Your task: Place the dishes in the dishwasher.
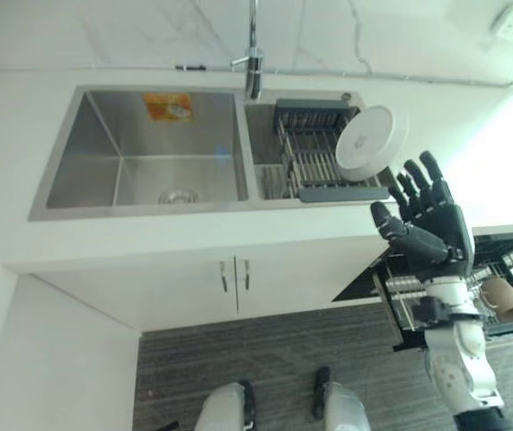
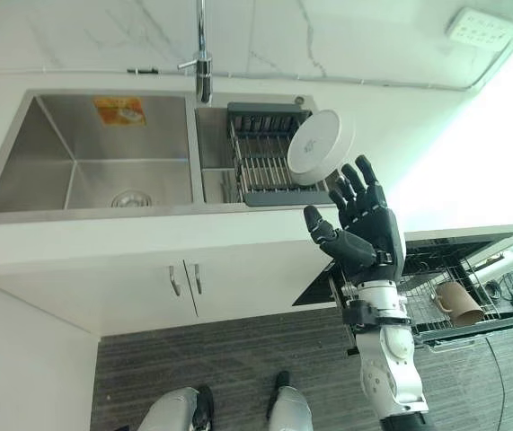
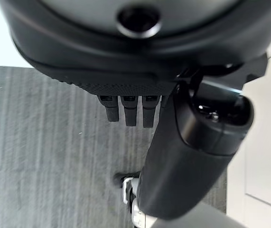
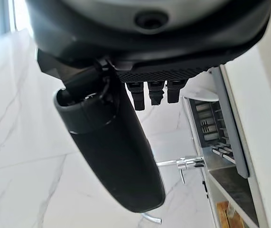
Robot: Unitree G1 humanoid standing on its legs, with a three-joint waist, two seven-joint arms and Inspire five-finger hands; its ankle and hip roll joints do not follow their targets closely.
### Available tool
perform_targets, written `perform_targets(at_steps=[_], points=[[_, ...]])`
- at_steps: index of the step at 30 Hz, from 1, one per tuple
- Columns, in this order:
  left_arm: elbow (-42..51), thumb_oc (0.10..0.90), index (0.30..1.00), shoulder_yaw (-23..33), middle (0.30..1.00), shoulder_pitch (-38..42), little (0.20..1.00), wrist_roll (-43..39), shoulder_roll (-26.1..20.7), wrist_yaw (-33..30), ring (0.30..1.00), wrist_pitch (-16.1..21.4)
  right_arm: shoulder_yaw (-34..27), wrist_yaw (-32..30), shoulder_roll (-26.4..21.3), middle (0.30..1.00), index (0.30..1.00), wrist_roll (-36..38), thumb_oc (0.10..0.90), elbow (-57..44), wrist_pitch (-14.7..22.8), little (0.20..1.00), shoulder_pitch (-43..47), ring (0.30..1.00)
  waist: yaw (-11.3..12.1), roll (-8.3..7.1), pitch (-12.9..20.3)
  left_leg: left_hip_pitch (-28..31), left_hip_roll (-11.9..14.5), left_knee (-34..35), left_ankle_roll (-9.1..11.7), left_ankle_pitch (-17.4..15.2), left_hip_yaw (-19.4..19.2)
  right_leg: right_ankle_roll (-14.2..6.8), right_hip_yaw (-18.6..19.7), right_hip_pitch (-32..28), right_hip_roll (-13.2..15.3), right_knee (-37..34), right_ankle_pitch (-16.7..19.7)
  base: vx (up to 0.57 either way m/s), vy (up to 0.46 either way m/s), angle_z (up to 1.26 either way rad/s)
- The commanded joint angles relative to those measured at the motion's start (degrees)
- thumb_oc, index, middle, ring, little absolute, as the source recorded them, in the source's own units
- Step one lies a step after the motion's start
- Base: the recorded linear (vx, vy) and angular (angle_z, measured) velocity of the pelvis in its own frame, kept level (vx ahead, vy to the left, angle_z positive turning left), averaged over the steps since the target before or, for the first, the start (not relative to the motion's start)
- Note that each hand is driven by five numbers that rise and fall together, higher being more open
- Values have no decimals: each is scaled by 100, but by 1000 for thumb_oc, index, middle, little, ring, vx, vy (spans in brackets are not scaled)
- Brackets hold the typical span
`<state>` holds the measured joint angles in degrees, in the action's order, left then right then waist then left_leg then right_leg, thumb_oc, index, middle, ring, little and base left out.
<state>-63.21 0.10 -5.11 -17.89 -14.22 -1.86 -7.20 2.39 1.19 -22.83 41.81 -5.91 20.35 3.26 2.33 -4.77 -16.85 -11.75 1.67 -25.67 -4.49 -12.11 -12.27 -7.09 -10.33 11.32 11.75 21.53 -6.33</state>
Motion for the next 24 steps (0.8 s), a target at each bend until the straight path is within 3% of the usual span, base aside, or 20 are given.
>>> perform_targets(at_steps=[1,5,8,12,14,16,17,18,19,20,22,23,24], points=[[-144,800,900,-197,900,-87,900,-239,320,-22,900,27,-343,-236,-449,900,900,-32,800,-491,578,900,564,900,-57,312,280,545,235,848,500,149,573,86,-170,-442,-278,-434,-166,104,-281,-2],[-122,800,900,-209,900,-69,900,-268,350,-112,900,141,-374,-304,-511,900,900,-7,800,-500,585,900,606,900,-71,343,259,509,364,848,654,297,690,218,-160,-475,-411,-434,-268,37,-269,-1],[-79,800,900,-238,900,-67,900,-290,365,-183,900,154,-391,-694,-515,900,900,-572,800,-564,736,900,590,900,-92,352,232,546,373,848,703,361,777,280,-128,-487,-470,-434,-290,2,-175,2],[-104,800,900,-185,900,-79,900,-538,407,-265,900,210,-480,-1011,-597,900,900,-771,800,-614,904,900,616,900,-121,280,211,814,141,848,652,312,842,372,65,-475,-505,-434,-300,15,-151,1],[-108,800,900,-104,900,-108,900,-592,430,-311,900,289,-556,-1076,-627,900,900,-853,800,-614,1026,900,591,900,-97,170,160,987,-59,780,619,667,792,442,193,-525,-455,-434,-315,46,-179,-7],[-90,800,900,-50,900,-131,900,-464,442,-326,900,338,-622,-1132,-587,900,900,-868,800,-576,1148,900,578,900,-63,152,34,602,-115,4,633,830,774,498,247,-640,-486,-434,-297,25,-157,3],[-60,800,900,-54,900,-141,900,-401,453,-331,900,332,-637,-1159,-536,900,900,-911,800,-562,1192,900,583,900,-35,166,-8,423,-144,-185,642,874,779,504,278,-686,-522,-434,-299,68,-73,18],[-38,800,900,-54,900,-168,900,-355,475,-350,900,307,-630,-1158,-449,900,900,-976,800,-554,1205,900,624,900,41,240,-46,287,-232,47,640,962,836,476,359,-756,-612,-434,-344,186,144,36],[-9,800,900,-31,900,-265,900,-351,506,-392,900,218,-503,-1134,-381,900,900,-1067,800,-541,1128,900,739,900,174,406,-46,216,-198,848,705,1238,1020,433,459,-887,-749,-434,-472,229,223,8],[-20,800,900,-15,900,-297,900,-317,513,-402,900,186,-441,-1153,-372,900,900,-1099,800,-529,1097,900,782,900,202,479,-58,100,-110,848,775,1370,1097,449,481,-958,-811,-434,-521,243,318,-51],[-138,800,900,-7,900,-269,900,-227,489,-393,900,149,-358,-1182,-388,900,900,-1054,800,-504,993,900,914,900,190,509,-24,-2,38,848,770,1138,993,449,423,-1004,-791,-434,-571,130,214,-85],[-177,800,900,-76,900,-207,900,-113,481,-413,900,180,-276,-1176,-390,900,900,-1023,800,-551,962,900,902,900,166,547,70,-5,93,848,754,859,964,398,300,-987,-720,-434,-574,86,157,-32],[-183,800,900,-91,900,-204,900,-84,482,-412,900,192,-273,-1167,-391,900,900,-1014,800,-570,955,900,879,900,159,551,84,7,107,848,751,835,951,394,278,-986,-709,-434,-576,98,168,-13]])
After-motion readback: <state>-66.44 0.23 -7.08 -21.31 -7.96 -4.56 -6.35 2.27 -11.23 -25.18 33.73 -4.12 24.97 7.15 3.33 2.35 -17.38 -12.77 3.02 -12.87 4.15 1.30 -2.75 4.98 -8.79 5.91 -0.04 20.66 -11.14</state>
